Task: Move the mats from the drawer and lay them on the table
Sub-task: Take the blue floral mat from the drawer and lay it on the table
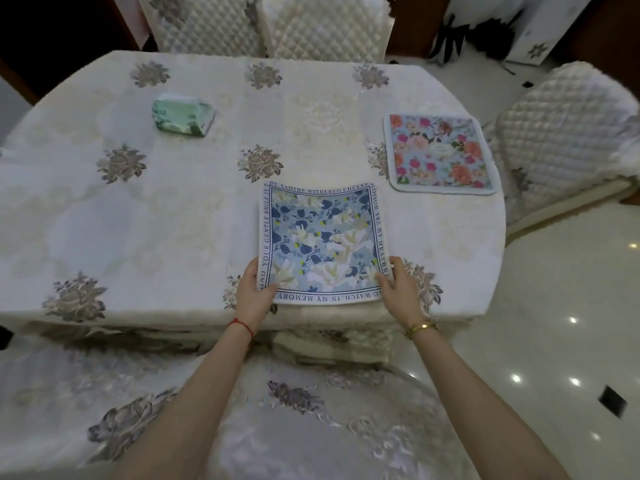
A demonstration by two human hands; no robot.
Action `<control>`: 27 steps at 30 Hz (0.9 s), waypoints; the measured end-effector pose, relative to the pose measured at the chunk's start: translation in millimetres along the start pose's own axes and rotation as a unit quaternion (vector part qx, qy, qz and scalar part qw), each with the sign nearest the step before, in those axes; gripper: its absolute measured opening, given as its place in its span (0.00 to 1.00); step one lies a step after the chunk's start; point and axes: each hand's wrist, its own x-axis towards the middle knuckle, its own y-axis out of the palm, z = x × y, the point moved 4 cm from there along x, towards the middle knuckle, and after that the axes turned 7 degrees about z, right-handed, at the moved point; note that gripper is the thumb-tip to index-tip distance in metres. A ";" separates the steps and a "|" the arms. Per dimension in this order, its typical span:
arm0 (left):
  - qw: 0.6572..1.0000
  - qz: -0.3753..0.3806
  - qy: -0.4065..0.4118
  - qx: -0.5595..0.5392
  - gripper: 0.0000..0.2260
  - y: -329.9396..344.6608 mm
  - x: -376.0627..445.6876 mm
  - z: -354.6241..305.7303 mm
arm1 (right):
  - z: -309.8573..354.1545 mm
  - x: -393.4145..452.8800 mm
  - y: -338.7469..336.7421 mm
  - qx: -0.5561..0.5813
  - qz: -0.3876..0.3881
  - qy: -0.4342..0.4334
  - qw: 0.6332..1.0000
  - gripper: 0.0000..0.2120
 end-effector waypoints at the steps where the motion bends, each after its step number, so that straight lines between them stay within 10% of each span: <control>1: 1.000 0.001 -0.001 0.008 0.21 2.1 3.3 3.1 | -3.6 2.3 1.1 0.000 0.000 0.005 1.000 0.13; 20: 0.999 -0.023 -0.008 -0.026 0.29 -1.3 12.0 34.2 | -37.8 9.9 11.3 -0.053 -0.027 0.034 0.998 0.12; 27: 0.990 -0.061 0.048 0.114 0.26 -1.5 9.4 28.1 | -43.1 5.0 6.5 -0.156 -0.037 0.008 0.987 0.15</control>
